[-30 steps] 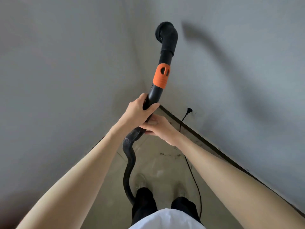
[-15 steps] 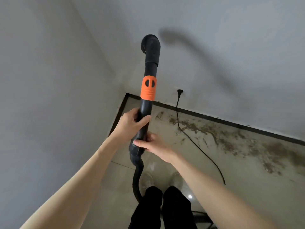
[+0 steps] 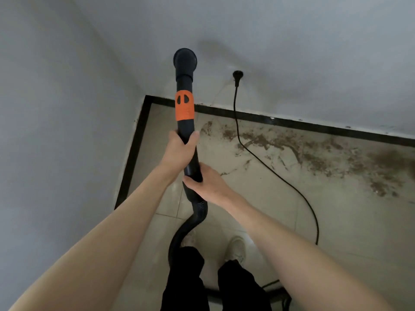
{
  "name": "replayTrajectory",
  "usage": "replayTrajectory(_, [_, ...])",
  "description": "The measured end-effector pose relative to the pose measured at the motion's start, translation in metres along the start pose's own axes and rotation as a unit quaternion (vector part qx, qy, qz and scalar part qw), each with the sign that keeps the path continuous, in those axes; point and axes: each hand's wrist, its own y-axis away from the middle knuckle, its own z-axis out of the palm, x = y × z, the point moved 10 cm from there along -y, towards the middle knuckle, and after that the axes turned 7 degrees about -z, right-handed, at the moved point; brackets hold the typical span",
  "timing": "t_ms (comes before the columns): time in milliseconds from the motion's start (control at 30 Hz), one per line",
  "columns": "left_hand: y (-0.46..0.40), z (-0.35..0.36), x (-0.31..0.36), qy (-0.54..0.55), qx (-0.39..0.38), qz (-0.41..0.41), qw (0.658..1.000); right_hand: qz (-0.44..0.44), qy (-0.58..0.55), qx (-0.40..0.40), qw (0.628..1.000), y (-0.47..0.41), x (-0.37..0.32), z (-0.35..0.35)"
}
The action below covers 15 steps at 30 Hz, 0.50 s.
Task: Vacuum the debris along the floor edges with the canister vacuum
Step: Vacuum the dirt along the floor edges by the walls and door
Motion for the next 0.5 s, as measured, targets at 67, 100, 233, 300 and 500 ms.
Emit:
replayTrajectory(67, [-0.022,0.003,-0.014,0.005,0.035,0.005,0.999,-0.004,0.047,-0.004,0.999,-0.018,0.022,0.011])
replayTrajectory(100, [-0.033,0.004,-0.022,-0.003,0.044,0.01,0.999,-0.003,0.054,-0.005,0.999,-0.025,0.033,0.017])
replayTrajectory(233, [-0.078,0.019,-0.065,-0.012,0.014,0.021,1.0,-0.006,0.051,0.034,0.998,-0.052,0.076,0.039])
replayTrajectory(300, [-0.1,0.026,-0.092,0.005,-0.001,0.016,1.0,-0.007,0.049,0.049,0.998,-0.067,0.103,0.05])
replayTrajectory(500, [-0.174,0.049,-0.154,0.103,-0.061,0.0,0.993,0.035,-0.104,0.114,0.987,-0.108,0.189,0.07])
